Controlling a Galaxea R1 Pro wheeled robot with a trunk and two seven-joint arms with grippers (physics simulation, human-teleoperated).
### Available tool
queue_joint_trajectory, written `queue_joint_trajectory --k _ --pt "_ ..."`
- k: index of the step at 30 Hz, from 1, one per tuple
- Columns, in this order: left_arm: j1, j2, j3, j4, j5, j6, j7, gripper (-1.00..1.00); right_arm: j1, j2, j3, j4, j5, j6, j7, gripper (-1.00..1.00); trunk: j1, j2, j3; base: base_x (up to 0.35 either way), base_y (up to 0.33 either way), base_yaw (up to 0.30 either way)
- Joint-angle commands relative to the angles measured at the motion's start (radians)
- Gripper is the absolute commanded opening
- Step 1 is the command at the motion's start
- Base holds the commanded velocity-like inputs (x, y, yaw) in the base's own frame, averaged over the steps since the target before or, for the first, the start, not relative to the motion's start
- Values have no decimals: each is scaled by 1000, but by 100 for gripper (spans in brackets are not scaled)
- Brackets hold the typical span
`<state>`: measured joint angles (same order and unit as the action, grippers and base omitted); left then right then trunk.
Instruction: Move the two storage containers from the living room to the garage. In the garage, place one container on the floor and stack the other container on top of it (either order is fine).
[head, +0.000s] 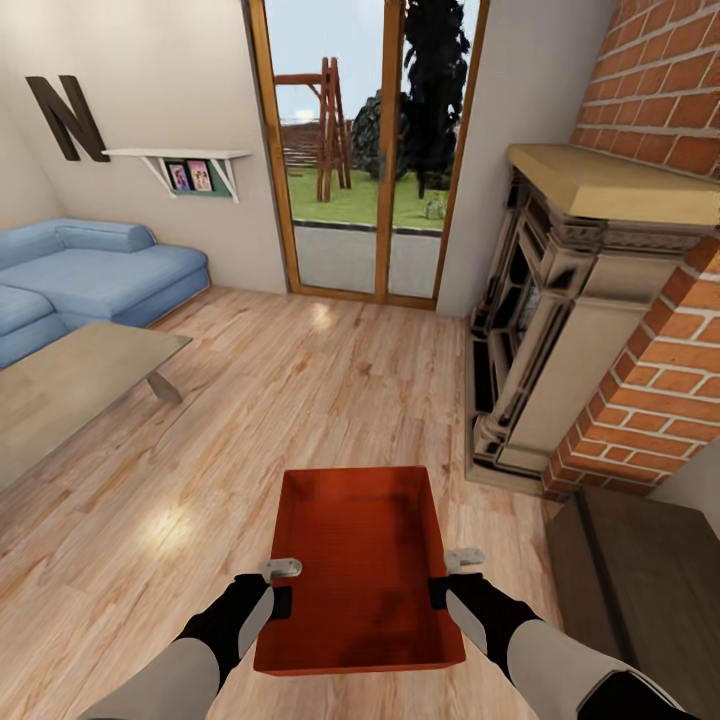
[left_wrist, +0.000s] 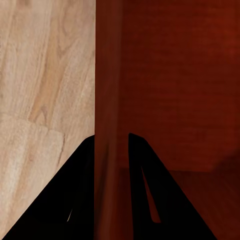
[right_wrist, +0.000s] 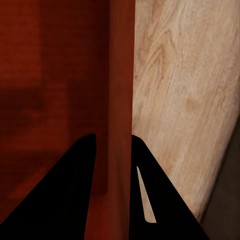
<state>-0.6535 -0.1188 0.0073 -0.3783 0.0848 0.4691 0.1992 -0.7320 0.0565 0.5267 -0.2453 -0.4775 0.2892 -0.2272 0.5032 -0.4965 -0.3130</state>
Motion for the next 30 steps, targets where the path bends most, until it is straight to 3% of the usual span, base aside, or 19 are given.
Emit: queue_joint_trajectory --k 1,30 --pt "0 1 -6 15 -14 9 37 -100 -1 -1 22 -9 -12 -27 -6 -100 0 -2 0 0 0 0" --pt "0 1 -7 15 -14 8 37 -100 -1 0 22 -9 -12 -27 -6 -100 0 -2 46 0 0 0"
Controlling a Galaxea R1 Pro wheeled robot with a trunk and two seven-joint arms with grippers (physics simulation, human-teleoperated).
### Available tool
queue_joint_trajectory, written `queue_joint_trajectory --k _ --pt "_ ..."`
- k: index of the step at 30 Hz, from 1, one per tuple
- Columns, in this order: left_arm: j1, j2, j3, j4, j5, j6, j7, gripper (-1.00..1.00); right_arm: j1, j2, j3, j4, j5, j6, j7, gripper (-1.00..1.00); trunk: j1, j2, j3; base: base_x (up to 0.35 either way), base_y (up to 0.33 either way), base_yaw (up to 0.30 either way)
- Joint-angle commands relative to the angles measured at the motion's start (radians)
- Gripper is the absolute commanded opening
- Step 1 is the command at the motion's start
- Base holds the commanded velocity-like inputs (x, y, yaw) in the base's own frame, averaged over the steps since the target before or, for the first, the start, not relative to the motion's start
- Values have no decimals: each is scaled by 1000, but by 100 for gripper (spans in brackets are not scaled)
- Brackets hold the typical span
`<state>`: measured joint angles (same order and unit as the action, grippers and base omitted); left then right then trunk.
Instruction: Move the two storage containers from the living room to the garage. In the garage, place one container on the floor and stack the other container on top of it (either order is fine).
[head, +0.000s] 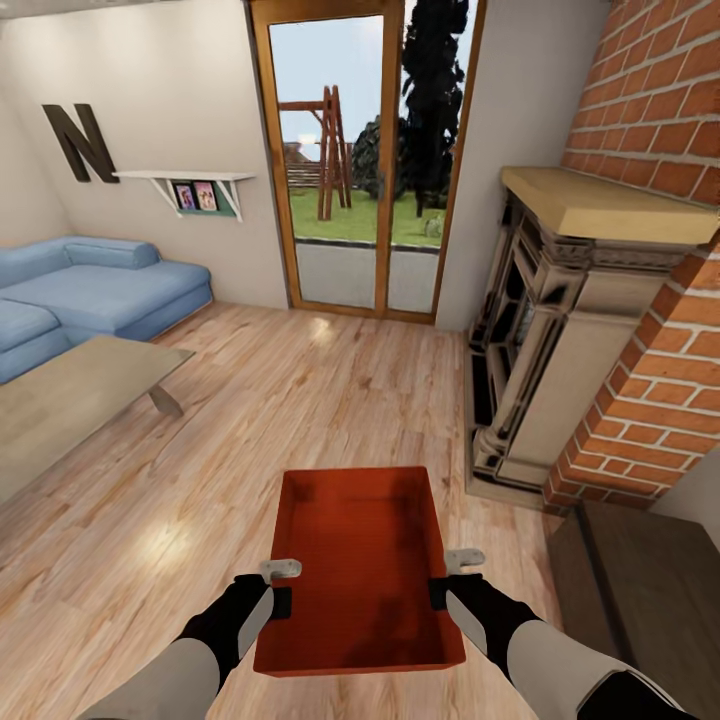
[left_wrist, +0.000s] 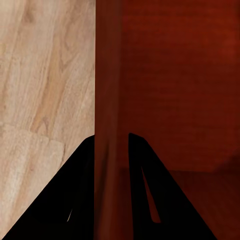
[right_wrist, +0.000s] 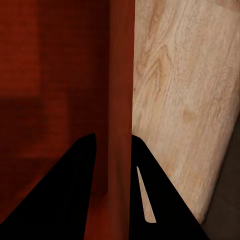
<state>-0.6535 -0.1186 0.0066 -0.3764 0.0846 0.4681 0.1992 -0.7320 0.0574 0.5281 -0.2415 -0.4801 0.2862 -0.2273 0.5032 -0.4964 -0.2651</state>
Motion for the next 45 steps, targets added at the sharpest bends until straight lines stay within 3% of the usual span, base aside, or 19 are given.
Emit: queue_joint_trajectory --k 1,45 --pt "0 1 -6 13 -14 9 37 -100 -1 -1 21 -13 -9 -24 -6 -100 0 -2 0 0 0 0" --pt "0 1 -5 13 -14 9 39 -100 -1 -1 21 -13 -9 -24 -6 -100 0 -2 70 0 0 0"
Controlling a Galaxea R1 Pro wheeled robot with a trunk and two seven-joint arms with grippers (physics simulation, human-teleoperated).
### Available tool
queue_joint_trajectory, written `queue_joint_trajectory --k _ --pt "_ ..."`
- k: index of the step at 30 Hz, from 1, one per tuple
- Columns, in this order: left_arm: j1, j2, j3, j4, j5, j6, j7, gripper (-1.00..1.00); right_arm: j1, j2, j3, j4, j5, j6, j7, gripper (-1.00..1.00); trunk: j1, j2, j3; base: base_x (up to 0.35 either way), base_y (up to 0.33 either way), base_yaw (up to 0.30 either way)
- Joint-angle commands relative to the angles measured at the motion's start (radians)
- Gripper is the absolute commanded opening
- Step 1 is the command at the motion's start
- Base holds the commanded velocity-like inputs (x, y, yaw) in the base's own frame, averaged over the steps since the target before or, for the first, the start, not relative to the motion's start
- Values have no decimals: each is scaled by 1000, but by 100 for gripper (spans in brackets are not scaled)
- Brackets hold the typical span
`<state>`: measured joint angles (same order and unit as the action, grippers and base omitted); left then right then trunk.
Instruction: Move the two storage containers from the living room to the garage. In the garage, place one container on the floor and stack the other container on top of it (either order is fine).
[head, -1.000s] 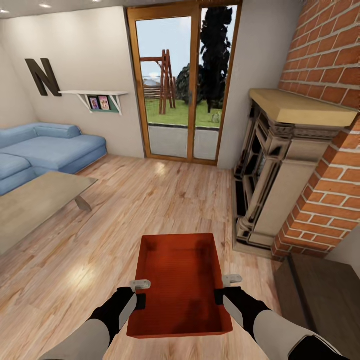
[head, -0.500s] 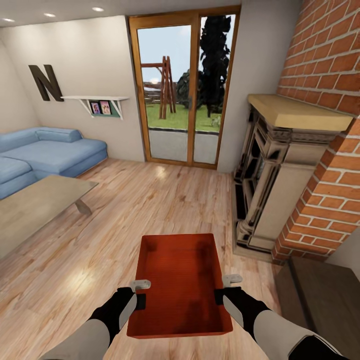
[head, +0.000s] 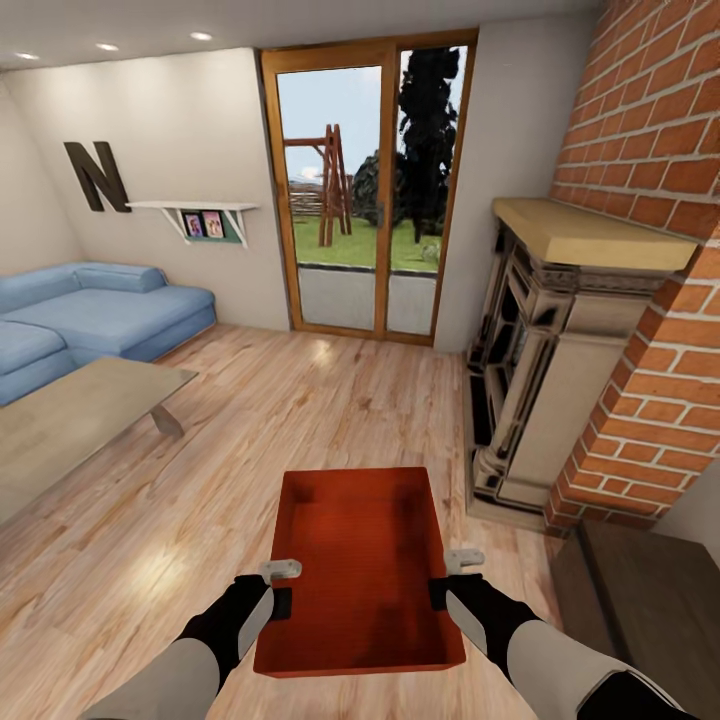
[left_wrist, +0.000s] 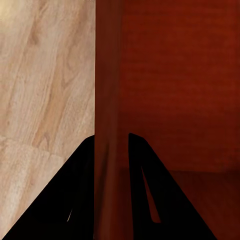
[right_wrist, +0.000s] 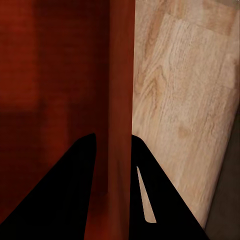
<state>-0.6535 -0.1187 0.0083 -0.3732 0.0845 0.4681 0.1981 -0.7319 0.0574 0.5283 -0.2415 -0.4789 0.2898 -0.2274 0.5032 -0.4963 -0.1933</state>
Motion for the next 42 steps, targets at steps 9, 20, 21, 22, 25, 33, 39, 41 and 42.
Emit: queue_joint_trajectory --k 9,20,21,22,25,33,39,41,42 --pt "0 1 -7 10 -14 9 40 -100 -1 -1 21 -13 -10 -28 -6 -100 0 -2 13 0 0 0" --pt "0 1 -7 10 -14 9 40 -100 -1 -1 21 -13 -10 -28 -6 -100 0 -2 30 0 0 0" --pt "0 1 -7 10 -14 9 40 -100 -1 -1 21 -13 -10 -29 -6 -100 0 -2 32 0 0 0" --pt "0 1 -7 10 -14 9 40 -100 -1 -1 21 -13 -10 -28 -6 -100 0 -2 33 0 0 0" --pt "0 1 -7 10 -14 9 40 -100 -1 -1 21 -13 -10 -28 -6 -100 0 -2 38 0 0 0" --pt "0 1 -7 9 -14 9 40 -100 -1 -1 21 -13 -10 -28 -6 -100 0 -2 51 0 0 0" --pt "0 1 -7 9 -14 9 40 -100 -1 -1 21 -13 -10 -28 -6 -100 0 -2 60 0 0 0" --pt "0 1 -7 10 -14 9 40 -100 -1 -1 21 -13 -10 -28 -6 -100 0 -2 64 0 0 0" --pt "0 1 -7 9 -14 9 40 -100 -1 -1 21 -13 -10 -28 -6 -100 0 -2 65 0 0 0"
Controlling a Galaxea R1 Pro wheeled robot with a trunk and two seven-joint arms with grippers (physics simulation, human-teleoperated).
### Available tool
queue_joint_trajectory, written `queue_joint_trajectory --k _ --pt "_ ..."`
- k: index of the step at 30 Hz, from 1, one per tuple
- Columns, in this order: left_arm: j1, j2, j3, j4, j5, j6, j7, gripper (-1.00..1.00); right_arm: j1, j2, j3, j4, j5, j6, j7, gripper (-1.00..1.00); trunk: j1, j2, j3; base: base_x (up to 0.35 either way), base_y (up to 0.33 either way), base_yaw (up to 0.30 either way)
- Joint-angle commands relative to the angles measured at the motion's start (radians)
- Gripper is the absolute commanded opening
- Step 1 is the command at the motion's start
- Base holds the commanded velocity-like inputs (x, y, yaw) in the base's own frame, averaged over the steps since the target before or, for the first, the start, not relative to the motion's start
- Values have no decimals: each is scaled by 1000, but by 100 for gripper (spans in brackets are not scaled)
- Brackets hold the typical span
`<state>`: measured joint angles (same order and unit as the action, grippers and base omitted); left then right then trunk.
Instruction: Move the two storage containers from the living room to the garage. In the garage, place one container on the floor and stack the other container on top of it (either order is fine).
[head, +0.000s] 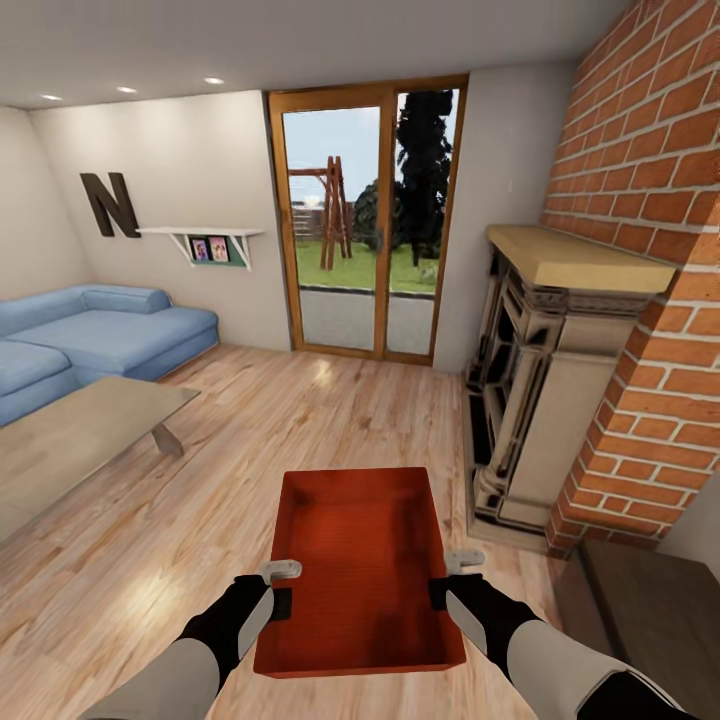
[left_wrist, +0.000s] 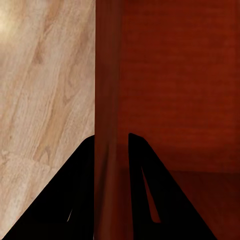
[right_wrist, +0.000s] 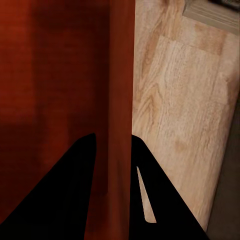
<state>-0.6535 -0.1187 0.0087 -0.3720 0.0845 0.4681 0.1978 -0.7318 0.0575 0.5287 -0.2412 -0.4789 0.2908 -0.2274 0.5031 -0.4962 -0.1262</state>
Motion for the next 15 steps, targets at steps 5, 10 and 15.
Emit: queue_joint_trajectory --k 5,10,15 --pt "0 1 -7 8 -14 9 40 -100 -1 -1 21 -13 -10 -29 -6 -100 1 -2 6 0 0 0" --pt "0 1 -7 8 -14 9 40 -100 -1 -1 21 -13 -10 -29 -6 -100 1 -2 14 0 0 0" --pt "0 1 -7 7 -14 9 40 -100 -1 -1 21 -13 -10 -29 -6 -100 1 -2 22 0 0 0"
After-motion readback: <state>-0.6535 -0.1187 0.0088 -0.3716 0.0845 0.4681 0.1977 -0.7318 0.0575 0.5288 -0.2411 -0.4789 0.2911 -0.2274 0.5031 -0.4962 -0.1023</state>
